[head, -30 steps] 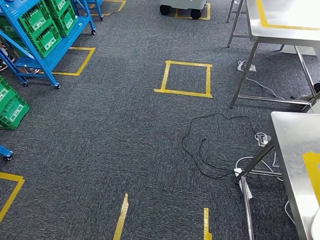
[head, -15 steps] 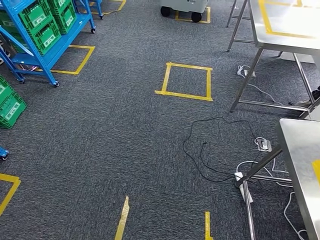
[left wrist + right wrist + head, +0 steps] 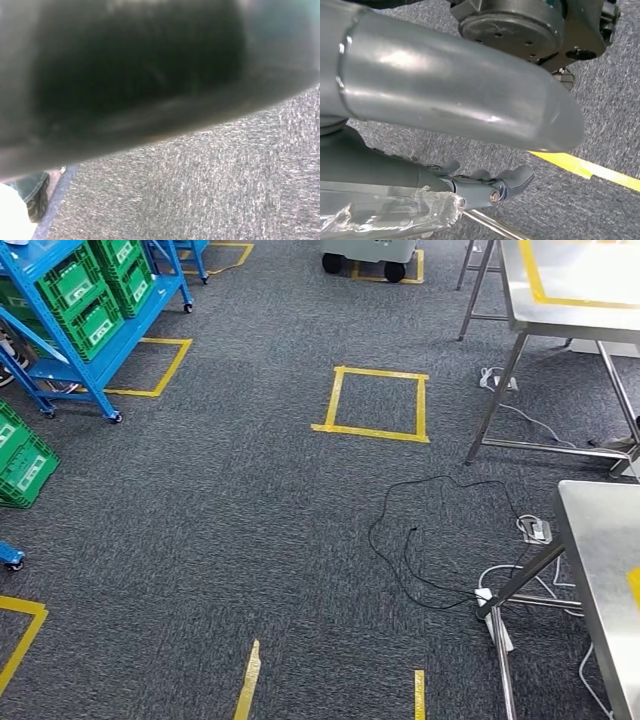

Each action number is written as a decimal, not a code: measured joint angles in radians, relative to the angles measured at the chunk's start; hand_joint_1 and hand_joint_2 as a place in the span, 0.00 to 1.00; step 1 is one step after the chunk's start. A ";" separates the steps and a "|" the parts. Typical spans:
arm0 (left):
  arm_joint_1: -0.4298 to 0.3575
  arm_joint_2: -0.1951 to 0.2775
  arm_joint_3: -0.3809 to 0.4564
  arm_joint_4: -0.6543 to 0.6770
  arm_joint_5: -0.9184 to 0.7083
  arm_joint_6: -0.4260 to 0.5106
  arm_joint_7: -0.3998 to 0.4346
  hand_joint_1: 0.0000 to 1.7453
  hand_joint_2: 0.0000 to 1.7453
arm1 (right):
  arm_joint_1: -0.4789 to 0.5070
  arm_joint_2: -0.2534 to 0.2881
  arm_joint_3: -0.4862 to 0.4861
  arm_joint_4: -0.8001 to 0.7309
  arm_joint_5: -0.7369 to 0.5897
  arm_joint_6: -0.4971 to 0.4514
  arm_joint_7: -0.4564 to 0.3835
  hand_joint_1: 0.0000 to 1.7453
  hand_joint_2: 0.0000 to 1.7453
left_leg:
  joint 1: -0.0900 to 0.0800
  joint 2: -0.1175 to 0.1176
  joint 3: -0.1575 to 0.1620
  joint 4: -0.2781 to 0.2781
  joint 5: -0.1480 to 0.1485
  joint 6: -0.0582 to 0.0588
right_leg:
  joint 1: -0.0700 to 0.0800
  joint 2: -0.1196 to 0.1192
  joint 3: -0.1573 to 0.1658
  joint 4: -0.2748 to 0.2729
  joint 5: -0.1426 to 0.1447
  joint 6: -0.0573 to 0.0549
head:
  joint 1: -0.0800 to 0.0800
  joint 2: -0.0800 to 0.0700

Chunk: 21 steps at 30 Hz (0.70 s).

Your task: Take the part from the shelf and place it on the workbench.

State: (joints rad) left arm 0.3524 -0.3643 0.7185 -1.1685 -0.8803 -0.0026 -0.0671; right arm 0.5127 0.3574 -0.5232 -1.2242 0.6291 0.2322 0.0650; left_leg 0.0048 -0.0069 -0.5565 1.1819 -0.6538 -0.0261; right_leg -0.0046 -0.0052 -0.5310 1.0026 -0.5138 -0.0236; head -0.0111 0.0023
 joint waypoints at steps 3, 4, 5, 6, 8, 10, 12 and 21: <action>0.000 0.000 0.007 0.002 -0.003 0.000 -0.003 0.00 0.00 | 0.000 0.000 0.000 0.002 -0.002 -0.001 0.000 0.00 0.00 | 0.008 0.000 -0.060 0.081 0.008 -0.010 | 0.000 0.000 0.005 0.000 -0.009 0.000 | 0.000 0.000; 0.000 0.001 0.009 0.003 -0.004 0.001 -0.004 0.00 0.00 | 0.000 0.000 0.000 0.002 -0.004 -0.001 0.000 0.00 0.00 | 0.010 0.001 -0.045 0.037 0.048 -0.011 | -0.001 0.000 0.009 0.000 -0.013 0.002 | 0.000 0.000; 0.000 0.001 0.011 0.003 -0.005 0.001 -0.005 0.00 0.00 | 0.001 0.000 0.000 0.002 -0.004 -0.001 0.001 0.00 0.00 | 0.013 0.002 -0.019 -0.030 0.092 -0.012 | -0.001 0.000 0.014 0.001 -0.018 0.006 | 0.000 0.000; -0.001 0.001 0.012 0.004 -0.005 0.001 -0.006 0.00 0.00 | 0.001 0.000 0.000 0.003 -0.005 -0.001 0.001 0.00 0.00 | 0.013 0.003 0.009 -0.094 0.120 -0.012 | 0.001 0.001 0.019 0.002 -0.024 0.011 | -0.001 0.000; -0.003 0.001 0.012 0.005 -0.006 0.001 -0.007 0.00 0.00 | 0.000 0.000 0.000 0.003 -0.005 -0.002 0.001 0.00 0.00 | 0.011 0.003 0.039 -0.166 0.136 -0.004 | 0.004 0.002 0.025 0.004 -0.031 0.022 | -0.002 0.000; -0.004 0.000 0.013 0.006 -0.006 0.003 -0.008 0.00 0.00 | 0.000 0.000 0.000 0.003 -0.005 -0.002 0.001 0.00 0.00 | 0.007 0.002 0.041 -0.175 0.132 0.011 | 0.003 0.002 0.027 0.001 -0.033 0.033 | -0.002 0.000; -0.003 0.000 0.014 0.006 -0.006 0.004 -0.008 0.00 0.00 | -0.001 0.000 0.000 0.003 -0.005 -0.002 0.001 0.00 0.00 | 0.008 0.003 0.045 -0.182 0.135 0.025 | 0.000 0.003 0.022 0.019 -0.047 0.043 | 0.000 0.000; -0.004 -0.001 0.014 0.008 -0.006 0.005 -0.008 0.00 0.00 | -0.001 0.000 0.002 0.006 -0.006 -0.002 0.003 0.00 0.00 | 0.000 0.002 0.081 -0.186 0.107 0.041 | 0.002 0.003 -0.070 0.126 -0.028 0.039 | 0.010 0.000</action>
State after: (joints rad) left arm 0.3485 -0.3656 0.7327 -1.1606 -0.8861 0.0024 -0.0755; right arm 0.5113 0.3571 -0.5216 -1.2183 0.6233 0.2303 0.0679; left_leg 0.0046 -0.0049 -0.4751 0.9962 -0.5463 0.0153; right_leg -0.0030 -0.0017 -0.6007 1.1287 -0.5416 0.0151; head -0.0008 0.0023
